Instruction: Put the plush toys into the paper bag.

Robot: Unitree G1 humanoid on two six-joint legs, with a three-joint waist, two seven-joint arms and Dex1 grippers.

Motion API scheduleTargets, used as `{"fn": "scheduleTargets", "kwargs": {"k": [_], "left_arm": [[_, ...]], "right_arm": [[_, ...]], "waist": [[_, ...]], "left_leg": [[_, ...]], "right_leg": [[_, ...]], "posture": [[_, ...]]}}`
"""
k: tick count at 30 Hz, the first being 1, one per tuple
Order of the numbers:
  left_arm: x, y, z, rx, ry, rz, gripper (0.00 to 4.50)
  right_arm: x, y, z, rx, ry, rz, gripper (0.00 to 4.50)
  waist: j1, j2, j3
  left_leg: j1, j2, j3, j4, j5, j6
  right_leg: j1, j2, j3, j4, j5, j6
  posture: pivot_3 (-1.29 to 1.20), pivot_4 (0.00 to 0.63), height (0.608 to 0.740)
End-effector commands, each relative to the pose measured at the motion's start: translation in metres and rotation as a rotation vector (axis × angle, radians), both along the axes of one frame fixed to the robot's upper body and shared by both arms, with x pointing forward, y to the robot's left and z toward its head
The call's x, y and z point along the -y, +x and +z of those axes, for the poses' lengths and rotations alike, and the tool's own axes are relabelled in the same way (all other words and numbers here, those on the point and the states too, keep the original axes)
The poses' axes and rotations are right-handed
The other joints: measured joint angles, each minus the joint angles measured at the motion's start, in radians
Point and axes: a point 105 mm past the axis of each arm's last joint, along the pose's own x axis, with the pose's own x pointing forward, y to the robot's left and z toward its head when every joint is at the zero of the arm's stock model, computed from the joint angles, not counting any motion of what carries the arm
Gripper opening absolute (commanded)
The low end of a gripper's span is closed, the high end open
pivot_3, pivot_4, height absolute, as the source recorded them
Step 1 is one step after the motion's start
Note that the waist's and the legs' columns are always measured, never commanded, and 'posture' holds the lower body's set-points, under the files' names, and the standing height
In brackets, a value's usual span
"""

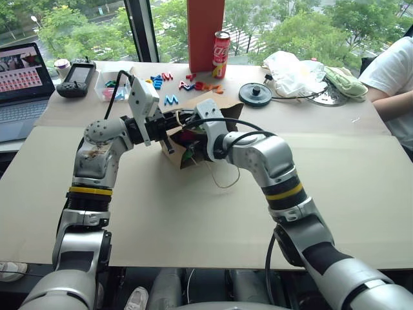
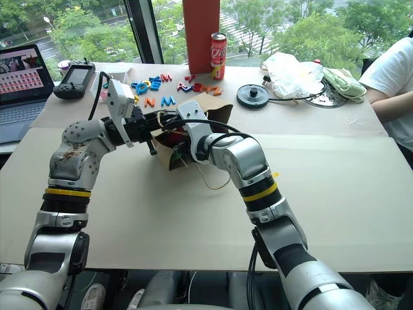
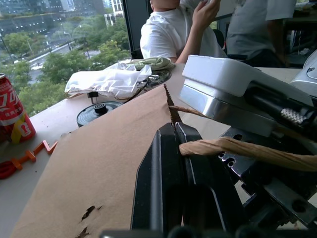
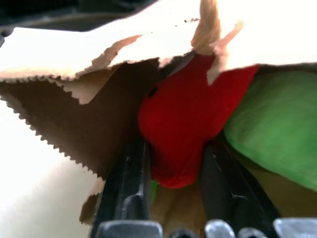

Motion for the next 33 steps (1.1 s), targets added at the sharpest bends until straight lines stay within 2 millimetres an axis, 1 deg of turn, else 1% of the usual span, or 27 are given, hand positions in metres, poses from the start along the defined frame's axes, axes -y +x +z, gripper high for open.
{"fn": "scheduleTargets", "kwargs": {"k": [1,4,5,6,12,14,16,19,22,26,30,33], "left_arm": [[0.002,-0.001,0.016,0.062,-0.001,-0.011,0.00],[0.002,-0.001,0.016,0.062,-0.002,-0.010,0.00],[0.002,-0.001,0.016,0.062,-0.002,-0.010,0.00],[0.002,-0.001,0.016,0.062,-0.002,-0.009,0.00],[0.001,0.000,0.016,0.063,-0.005,-0.004,0.00],[0.000,0.000,0.015,0.062,-0.006,-0.002,0.00],[0.000,0.000,0.015,0.061,-0.006,0.000,0.00],[0.000,0.000,0.014,0.060,-0.007,0.000,0.00],[0.000,0.001,0.014,0.059,-0.006,-0.002,0.00],[0.001,0.001,0.014,0.059,-0.005,-0.003,0.00],[0.001,0.001,0.015,0.060,-0.005,-0.004,0.00],[0.001,0.001,0.015,0.060,-0.005,-0.005,0.00]], "right_arm": [[0.000,0.000,0.018,0.064,0.053,-0.011,3.03],[0.006,-0.002,0.021,0.060,0.053,-0.012,4.10],[0.009,-0.003,0.021,0.059,0.050,-0.010,4.36],[0.014,-0.005,0.022,0.058,0.048,-0.011,4.45],[0.047,-0.014,0.020,0.059,0.022,-0.058,4.45],[0.059,-0.024,0.019,0.056,0.017,-0.076,4.45],[0.064,-0.033,0.014,0.047,0.000,-0.082,4.45],[0.064,-0.045,0.002,0.016,-0.019,-0.079,4.45],[0.066,-0.051,-0.013,-0.017,-0.054,-0.089,4.45],[0.064,-0.052,-0.024,-0.037,-0.078,-0.101,4.45],[0.055,-0.055,-0.032,-0.057,-0.077,-0.097,4.45],[0.051,-0.054,-0.046,-0.084,-0.093,-0.122,4.45]], "waist": [[0.000,0.000,0.000],[0.000,0.000,0.000],[0.000,0.000,0.000],[0.000,0.000,0.000],[0.001,0.000,0.000],[0.001,0.000,0.000],[0.001,0.000,0.000],[-0.002,0.000,0.000],[-0.003,0.000,0.000],[-0.002,0.000,0.000],[-0.002,0.000,0.000],[-0.002,0.000,0.000]], "left_leg": [[0.000,0.000,0.000,0.000,0.000,0.000],[0.000,0.000,0.000,0.000,0.000,0.000],[0.000,0.000,0.000,0.000,0.000,0.000],[0.000,0.000,0.000,0.000,0.000,0.000],[0.000,0.000,0.000,0.000,0.000,0.000],[0.000,0.000,0.000,0.000,0.000,0.000],[0.000,0.000,0.000,0.000,0.000,0.000],[0.000,0.000,0.000,-0.001,0.000,0.000],[0.000,0.000,0.000,0.000,0.000,0.000],[0.001,0.000,0.000,0.000,0.000,0.000],[0.001,0.000,0.000,0.000,0.000,0.000],[0.001,0.000,0.000,0.000,0.000,0.000]], "right_leg": [[0.000,0.000,0.000,0.000,0.000,0.000],[0.000,0.000,0.000,0.000,0.000,0.000],[0.000,0.000,0.000,0.000,0.000,0.000],[0.000,0.000,0.000,0.000,0.000,0.000],[0.000,0.000,0.000,0.000,0.000,0.000],[0.000,0.000,0.000,0.000,0.000,0.000],[0.000,0.000,0.000,0.000,0.000,0.000],[0.000,0.000,0.000,0.000,0.000,0.000],[0.000,0.000,0.000,0.000,0.000,0.000],[0.000,0.000,0.000,-0.001,0.000,0.000],[0.000,0.000,0.000,-0.001,0.000,0.000],[0.000,0.001,0.000,0.000,0.000,0.000]], "posture": [[0.00,0.150,0.739],[0.00,0.150,0.739],[0.00,0.150,0.739],[0.00,0.150,0.739],[0.00,0.150,0.739],[0.00,0.150,0.739],[0.00,0.150,0.739],[0.00,0.150,0.739],[0.00,0.150,0.739],[0.00,0.150,0.739],[0.00,0.150,0.739],[0.00,0.150,0.739]]}}
